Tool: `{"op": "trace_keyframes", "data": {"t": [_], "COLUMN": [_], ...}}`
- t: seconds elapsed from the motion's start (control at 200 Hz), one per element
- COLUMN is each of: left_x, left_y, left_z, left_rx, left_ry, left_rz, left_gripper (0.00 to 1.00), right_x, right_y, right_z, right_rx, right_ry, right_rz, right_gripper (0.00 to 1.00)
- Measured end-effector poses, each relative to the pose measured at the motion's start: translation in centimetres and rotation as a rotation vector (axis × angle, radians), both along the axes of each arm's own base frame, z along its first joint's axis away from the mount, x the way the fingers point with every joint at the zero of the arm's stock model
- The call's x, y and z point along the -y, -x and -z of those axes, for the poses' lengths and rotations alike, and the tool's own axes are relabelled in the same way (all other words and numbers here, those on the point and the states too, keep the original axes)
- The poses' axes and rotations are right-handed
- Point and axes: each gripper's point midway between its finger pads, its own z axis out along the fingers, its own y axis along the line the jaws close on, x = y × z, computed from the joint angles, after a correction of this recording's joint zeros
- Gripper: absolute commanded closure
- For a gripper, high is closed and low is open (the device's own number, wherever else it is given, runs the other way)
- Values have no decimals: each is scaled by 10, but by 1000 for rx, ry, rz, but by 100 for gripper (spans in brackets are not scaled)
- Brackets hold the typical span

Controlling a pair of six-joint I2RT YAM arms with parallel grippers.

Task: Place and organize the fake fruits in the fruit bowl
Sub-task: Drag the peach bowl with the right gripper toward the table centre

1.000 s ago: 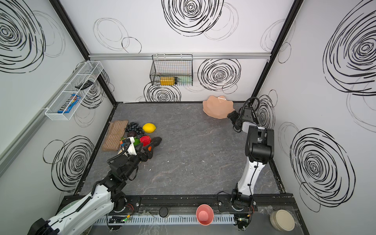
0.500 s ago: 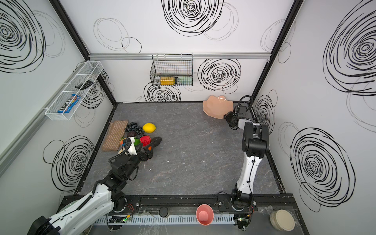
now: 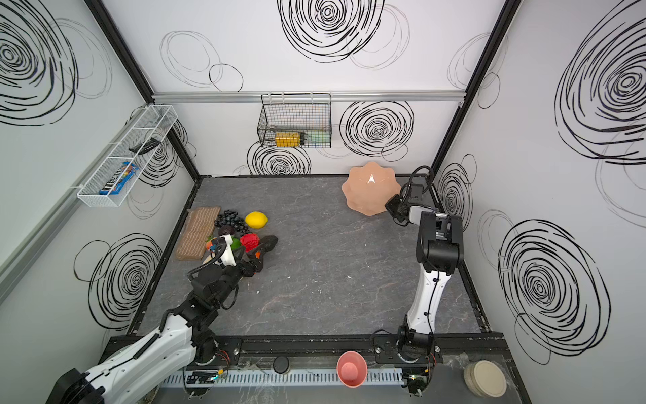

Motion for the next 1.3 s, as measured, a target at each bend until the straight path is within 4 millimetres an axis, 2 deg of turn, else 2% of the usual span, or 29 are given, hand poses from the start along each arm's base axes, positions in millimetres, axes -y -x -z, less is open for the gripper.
{"op": "trace_keyframes", "data": {"t": [0.145,0.32,0.565,0.816,0.971,1.086,1.301], "left_x": [0,1,-1,-2,-3,-3,-3], "left_y": [-1,-2,-2,-1,-1,-1,0], "left_z": [-1,-2,-1,-5,-5,-7,-6], "left_rx": [-1,-4,-9,1,2,6,3], "left_ry": [-1,-1,4,15,18,21,19], "left_rz": [0,0,-8,-11,-13,-13,-13], "left_gripper": [4,4,4,4,4,4,4], "right_x": [-8,-29,-88,-147,-180,-199,-207], "right_y": [10,41,106,159,194,220,248], "right_z": [-13,-15,-28,-50,-50,-43,-30], "right_rx": [28,7,-1,28,-28,-100,-204], "right_ry": [-9,-25,-82,-131,-138,-136,-116], "right_rz": [-22,-64,-214,-405,-522,-602,-651], "right_gripper": [93,93,93,92,89,90,89]}}
